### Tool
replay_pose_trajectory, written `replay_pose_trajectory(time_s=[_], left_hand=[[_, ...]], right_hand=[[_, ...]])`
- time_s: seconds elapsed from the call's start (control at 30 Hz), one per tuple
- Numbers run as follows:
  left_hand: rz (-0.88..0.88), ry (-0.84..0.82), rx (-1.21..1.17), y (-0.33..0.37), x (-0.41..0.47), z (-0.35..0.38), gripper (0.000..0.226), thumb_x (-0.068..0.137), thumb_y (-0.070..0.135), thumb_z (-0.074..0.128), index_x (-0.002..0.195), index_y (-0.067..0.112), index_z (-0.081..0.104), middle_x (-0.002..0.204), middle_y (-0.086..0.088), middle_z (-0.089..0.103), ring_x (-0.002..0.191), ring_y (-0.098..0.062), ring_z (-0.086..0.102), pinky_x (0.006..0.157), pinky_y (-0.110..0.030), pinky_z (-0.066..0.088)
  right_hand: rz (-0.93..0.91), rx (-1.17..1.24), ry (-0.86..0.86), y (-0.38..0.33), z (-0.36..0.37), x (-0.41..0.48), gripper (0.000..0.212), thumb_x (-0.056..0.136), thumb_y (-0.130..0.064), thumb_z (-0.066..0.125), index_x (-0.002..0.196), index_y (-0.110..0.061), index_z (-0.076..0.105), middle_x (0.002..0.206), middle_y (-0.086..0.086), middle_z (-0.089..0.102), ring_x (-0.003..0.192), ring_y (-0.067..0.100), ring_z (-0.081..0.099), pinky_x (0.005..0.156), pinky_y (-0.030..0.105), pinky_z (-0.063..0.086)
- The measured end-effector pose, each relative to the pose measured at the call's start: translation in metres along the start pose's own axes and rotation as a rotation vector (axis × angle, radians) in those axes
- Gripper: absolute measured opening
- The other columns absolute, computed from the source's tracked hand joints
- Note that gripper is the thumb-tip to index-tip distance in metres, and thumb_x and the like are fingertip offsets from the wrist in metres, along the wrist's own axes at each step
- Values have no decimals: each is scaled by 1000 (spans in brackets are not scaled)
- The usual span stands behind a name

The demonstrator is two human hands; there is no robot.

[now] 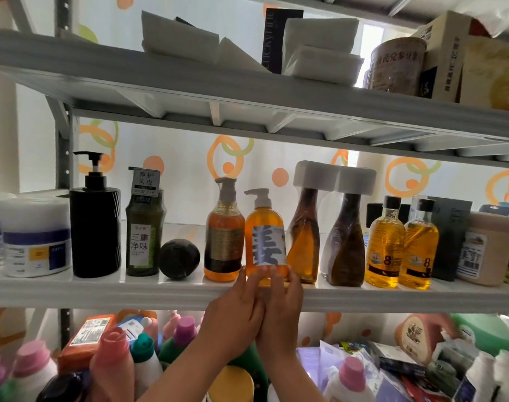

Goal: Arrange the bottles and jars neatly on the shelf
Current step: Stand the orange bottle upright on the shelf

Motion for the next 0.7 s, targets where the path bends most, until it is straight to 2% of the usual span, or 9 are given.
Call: replay_pose_trajectory(time_s=[0.13,0.23,0.33,0.4,0.47,0.53,0.57,0.63,0.7], left_hand=[[-7,17,129,7,-2,0,47,94,52,23,138,44,6,147,7,41,99,-7,64,83,-24,53],[-2,-15,299,14,-3,7,49,96,47,25,142,32,12,153,0,29,100,-13,65,83,-29,56],[-34,-34,279,11,-6,12,55,97,43,27,146,26,11,154,1,28,103,-12,63,87,-30,54],[-82,4,211,5,-6,10,60,96,46,26,148,26,3,144,5,44,100,-8,64,87,-26,54],[-118,31,148,1,-6,10,62,96,45,26,148,27,-3,129,9,58,94,-5,64,85,-23,54],[-136,23,126,0,-4,14,64,97,45,27,148,27,-7,128,10,59,93,-3,63,84,-21,53],[-145,15,115,-1,-2,16,65,97,45,27,148,27,-9,130,10,57,94,-2,63,85,-21,51],[-163,-4,76,-3,0,20,66,96,46,26,148,28,-11,136,10,52,98,-3,62,88,-23,50],[-165,-18,54,-4,1,22,64,96,46,25,148,29,-9,148,8,38,106,-6,59,91,-25,48]], right_hand=[[-39,7,7,2,-3,-3,66,68,-33,74,126,-8,54,125,20,58,109,34,61,83,42,53],[-121,1,7,-4,-4,-5,68,64,-27,80,124,-13,51,117,17,64,102,32,65,81,44,54],[-179,-30,4,-7,-5,-5,70,61,-28,82,121,-15,49,113,14,67,101,32,66,82,47,54],[-181,-11,23,-8,-9,-5,63,71,-37,71,124,-14,47,118,15,64,106,33,63,84,51,53],[-171,1,36,-10,-12,-4,58,85,-51,47,125,-10,50,119,15,64,107,33,62,85,52,49],[-173,-30,22,-10,-10,-4,67,92,-58,27,121,-6,57,116,13,66,105,31,64,87,51,48],[-178,-38,16,-10,-11,-4,69,93,-57,24,119,-4,60,114,12,67,104,29,65,88,51,47],[-189,-41,3,-9,-9,-5,63,91,-53,34,116,-2,62,113,11,68,104,27,66,90,51,45],[-210,-58,-18,-7,-5,-4,51,84,-43,56,114,-3,64,113,10,68,104,26,66,92,50,45]])
Point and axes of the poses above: each hand's wrist, its own x-axis towards the middle knuckle, its own z-axis out of the palm, y = z × x, the point moved 10 cm from there along x, towards the middle knuckle
